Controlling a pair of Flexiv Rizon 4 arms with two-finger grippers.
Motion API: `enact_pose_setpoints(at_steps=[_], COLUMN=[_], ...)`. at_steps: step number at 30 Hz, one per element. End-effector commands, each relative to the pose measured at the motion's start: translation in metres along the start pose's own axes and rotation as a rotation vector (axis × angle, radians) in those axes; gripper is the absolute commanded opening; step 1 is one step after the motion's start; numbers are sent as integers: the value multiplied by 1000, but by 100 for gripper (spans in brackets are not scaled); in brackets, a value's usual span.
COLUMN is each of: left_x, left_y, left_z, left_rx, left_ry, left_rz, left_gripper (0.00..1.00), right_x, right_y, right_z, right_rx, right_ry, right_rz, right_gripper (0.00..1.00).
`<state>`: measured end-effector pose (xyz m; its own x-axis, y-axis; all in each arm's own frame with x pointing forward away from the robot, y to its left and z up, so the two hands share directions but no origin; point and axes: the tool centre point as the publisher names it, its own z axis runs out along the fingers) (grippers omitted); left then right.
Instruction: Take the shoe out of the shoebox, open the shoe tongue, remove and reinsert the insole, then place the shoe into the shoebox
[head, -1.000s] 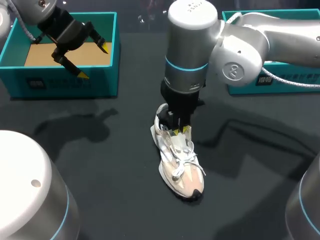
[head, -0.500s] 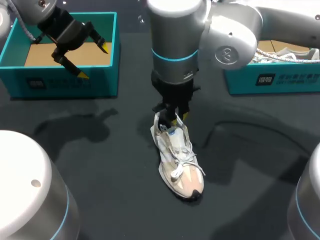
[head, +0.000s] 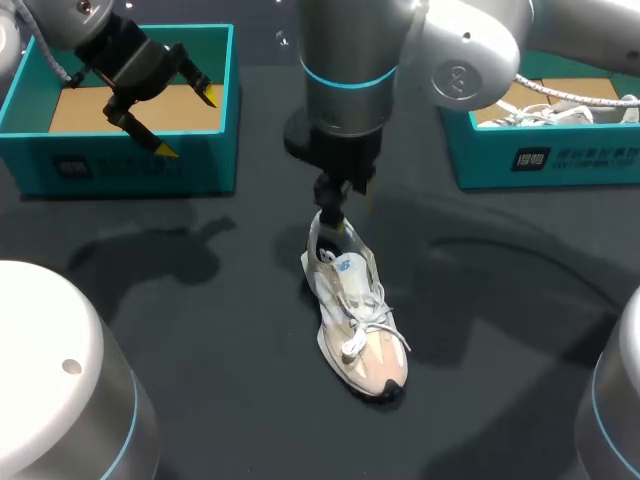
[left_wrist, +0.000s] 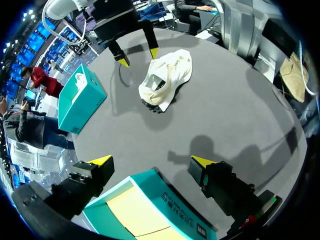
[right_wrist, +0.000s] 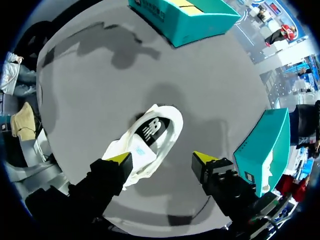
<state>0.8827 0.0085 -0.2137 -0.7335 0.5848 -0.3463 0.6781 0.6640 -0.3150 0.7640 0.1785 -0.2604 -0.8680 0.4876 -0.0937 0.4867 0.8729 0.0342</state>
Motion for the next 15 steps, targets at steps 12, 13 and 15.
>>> enact_pose_setpoints(at_steps=[12,13,15], left_x=[0,0,0], left_y=[0,0,0], left_z=[0,0,0], left_rx=[-2,-2,-2], left_ry=[1,1,1], left_rz=[0,0,0], left_gripper=[100,100,100], right_x=[-6,-7,-8], right_y=[33,34,35], right_z=[4,4,5], right_rx=[0,2,-1], right_ry=[-82,-84,-90], right_rz=[-494,-513,-537], right_gripper=[100,100,100])
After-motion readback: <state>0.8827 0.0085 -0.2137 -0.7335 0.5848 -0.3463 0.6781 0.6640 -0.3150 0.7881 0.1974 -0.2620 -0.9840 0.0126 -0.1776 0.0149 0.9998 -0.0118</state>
